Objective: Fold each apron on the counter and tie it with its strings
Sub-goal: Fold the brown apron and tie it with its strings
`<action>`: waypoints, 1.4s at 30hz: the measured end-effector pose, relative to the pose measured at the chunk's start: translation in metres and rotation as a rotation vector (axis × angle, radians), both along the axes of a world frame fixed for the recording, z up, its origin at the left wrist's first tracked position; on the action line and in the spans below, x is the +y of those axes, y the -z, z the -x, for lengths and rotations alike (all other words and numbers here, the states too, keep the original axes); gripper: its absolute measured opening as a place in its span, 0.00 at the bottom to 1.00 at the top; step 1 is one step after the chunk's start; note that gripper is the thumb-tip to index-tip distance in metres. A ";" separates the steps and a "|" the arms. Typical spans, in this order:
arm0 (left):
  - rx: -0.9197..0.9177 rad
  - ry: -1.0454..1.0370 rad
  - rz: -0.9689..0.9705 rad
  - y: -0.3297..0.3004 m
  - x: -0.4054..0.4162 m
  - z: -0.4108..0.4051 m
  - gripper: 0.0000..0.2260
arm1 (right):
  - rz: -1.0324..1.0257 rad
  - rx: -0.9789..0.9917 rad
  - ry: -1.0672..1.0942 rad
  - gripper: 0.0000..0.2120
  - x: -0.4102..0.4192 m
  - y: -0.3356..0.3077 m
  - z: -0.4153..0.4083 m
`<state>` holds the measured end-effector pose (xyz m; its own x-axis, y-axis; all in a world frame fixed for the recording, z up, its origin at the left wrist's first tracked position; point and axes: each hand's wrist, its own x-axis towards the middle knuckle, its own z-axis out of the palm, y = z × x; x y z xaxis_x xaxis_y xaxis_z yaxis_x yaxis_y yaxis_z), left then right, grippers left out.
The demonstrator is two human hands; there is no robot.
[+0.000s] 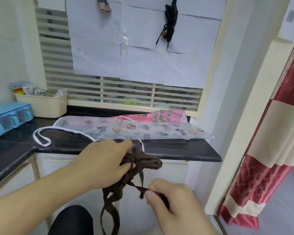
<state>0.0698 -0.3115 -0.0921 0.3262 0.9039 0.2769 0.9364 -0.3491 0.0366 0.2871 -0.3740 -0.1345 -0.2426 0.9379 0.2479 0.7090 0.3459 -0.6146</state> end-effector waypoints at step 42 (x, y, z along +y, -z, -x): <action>-0.559 0.202 0.191 0.006 -0.007 -0.013 0.04 | 0.366 0.600 0.267 0.25 0.028 0.013 -0.020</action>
